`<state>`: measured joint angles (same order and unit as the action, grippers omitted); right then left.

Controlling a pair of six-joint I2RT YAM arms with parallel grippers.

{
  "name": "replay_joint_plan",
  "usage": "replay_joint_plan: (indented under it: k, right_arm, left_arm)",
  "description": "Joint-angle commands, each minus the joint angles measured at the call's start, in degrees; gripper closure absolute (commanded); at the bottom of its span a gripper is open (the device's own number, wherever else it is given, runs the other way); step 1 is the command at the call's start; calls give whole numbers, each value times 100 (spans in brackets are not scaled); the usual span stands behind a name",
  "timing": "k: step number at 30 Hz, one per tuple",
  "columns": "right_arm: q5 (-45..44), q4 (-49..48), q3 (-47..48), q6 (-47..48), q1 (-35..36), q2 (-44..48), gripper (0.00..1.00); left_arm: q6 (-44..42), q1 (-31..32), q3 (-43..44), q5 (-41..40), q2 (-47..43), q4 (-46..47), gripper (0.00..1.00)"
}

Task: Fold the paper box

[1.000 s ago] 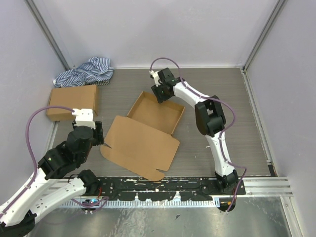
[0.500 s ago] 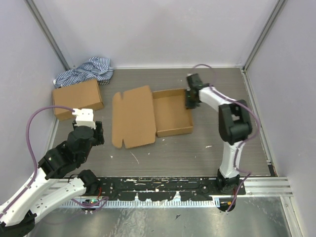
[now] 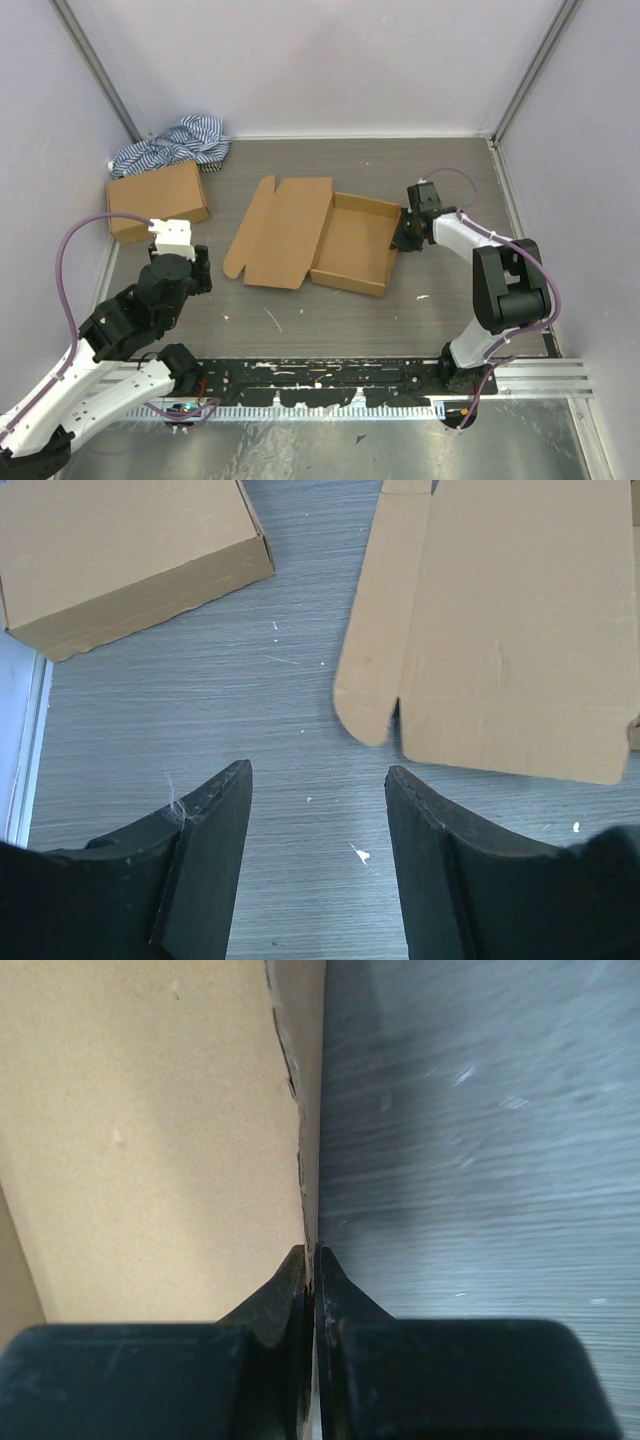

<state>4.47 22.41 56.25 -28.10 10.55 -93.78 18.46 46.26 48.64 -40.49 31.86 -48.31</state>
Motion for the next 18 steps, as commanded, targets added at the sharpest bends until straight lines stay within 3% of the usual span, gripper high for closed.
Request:
replay_joint_plan:
  k: [1,6,11,12,15,18]
  right_arm:
    - [688,-789,-279,-874,465,274,91]
    - [964,-1065,-942,-1817,935,834,78]
    - [561,-394,-692,-2028,2327,1668,37]
    - [398,-113,-504,-1894,2666,1760,32]
    - [211,556,225,-937,3452,1890,31]
    - [-555,807,768,339,3647,2178,34]
  left_arm:
    - [-46,-26,-58,17,-36,78,37]
    - [-34,-28,-66,-29,-74,77,37]
    - [-43,-33,-55,-16,4,77,37]
    - [-44,-31,-45,-8,19,77,37]
    - [-57,-33,-45,30,72,81,37]
    - [-77,-36,-32,84,110,79,38]
